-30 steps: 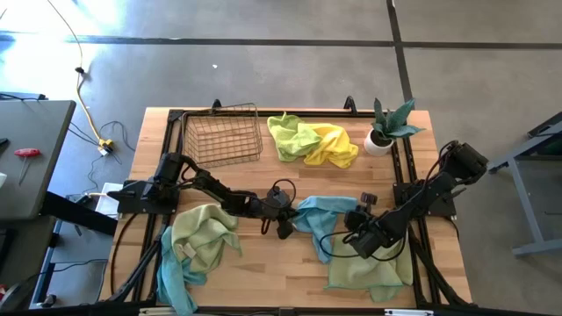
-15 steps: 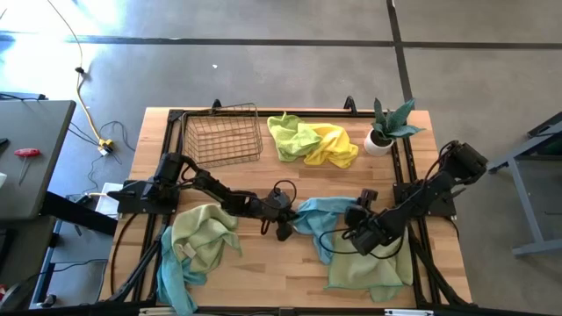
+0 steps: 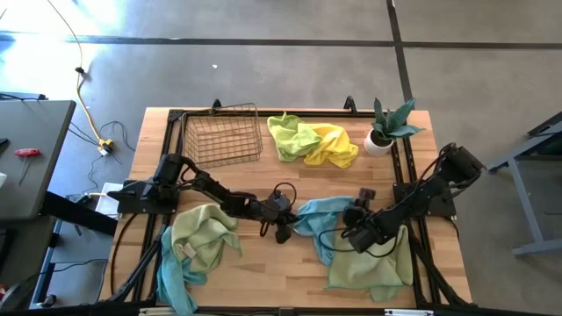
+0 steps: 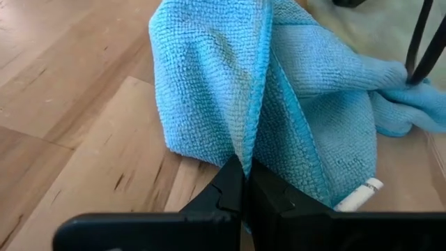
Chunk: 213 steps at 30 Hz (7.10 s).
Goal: Fold microfiber towels
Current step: Fold the right blue towel
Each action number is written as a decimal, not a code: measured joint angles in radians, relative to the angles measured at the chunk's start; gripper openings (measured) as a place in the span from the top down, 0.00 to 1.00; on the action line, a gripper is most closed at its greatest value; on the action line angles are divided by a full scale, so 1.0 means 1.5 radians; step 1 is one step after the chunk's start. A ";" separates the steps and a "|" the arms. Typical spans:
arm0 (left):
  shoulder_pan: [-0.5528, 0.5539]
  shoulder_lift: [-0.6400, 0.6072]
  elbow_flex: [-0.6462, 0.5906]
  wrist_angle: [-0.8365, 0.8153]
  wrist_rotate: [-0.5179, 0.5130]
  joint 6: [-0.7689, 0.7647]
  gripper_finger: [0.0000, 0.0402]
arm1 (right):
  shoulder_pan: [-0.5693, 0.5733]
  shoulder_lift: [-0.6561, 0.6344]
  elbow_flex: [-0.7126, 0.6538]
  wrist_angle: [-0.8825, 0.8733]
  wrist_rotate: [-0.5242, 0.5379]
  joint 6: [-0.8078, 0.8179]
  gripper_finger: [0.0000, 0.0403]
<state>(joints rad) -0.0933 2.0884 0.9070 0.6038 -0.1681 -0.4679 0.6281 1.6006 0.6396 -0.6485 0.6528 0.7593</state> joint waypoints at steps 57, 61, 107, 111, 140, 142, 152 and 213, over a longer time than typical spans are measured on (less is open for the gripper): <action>-0.010 0.001 0.188 -0.339 -0.078 0.085 0.99 | -0.071 -0.001 0.084 0.007 -0.075 -0.146 1.00; -0.016 0.001 0.196 -0.352 -0.026 0.127 0.99 | -0.084 -0.001 0.103 0.002 -0.074 -0.134 1.00; -0.075 -0.342 0.198 -0.647 -0.555 0.754 1.00 | -0.122 -0.002 0.458 -0.576 0.238 -0.193 1.00; -0.084 -0.342 0.198 -0.620 -0.650 0.821 1.00 | -0.129 -0.002 0.487 -0.590 0.262 -0.198 1.00; -0.005 -0.429 0.198 -0.328 -0.772 1.121 1.00 | -0.286 -0.059 0.621 -0.609 0.375 -0.372 1.00; 0.014 -0.433 0.197 -0.320 -0.729 1.139 1.00 | -0.315 -0.081 0.621 -0.599 0.375 -0.372 1.00; 0.064 -0.434 0.198 -0.239 -0.674 1.192 1.00 | -0.410 -0.126 0.620 -0.412 0.276 -0.494 1.00; -0.005 -0.434 0.198 -0.495 -0.565 0.822 1.00 | -0.492 -0.153 0.619 -0.406 -0.336 -0.535 0.98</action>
<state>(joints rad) -0.1011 1.4380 1.2037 -0.1387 -1.0151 0.7648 -0.1093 1.3708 1.5684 -1.2575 0.1490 -0.0433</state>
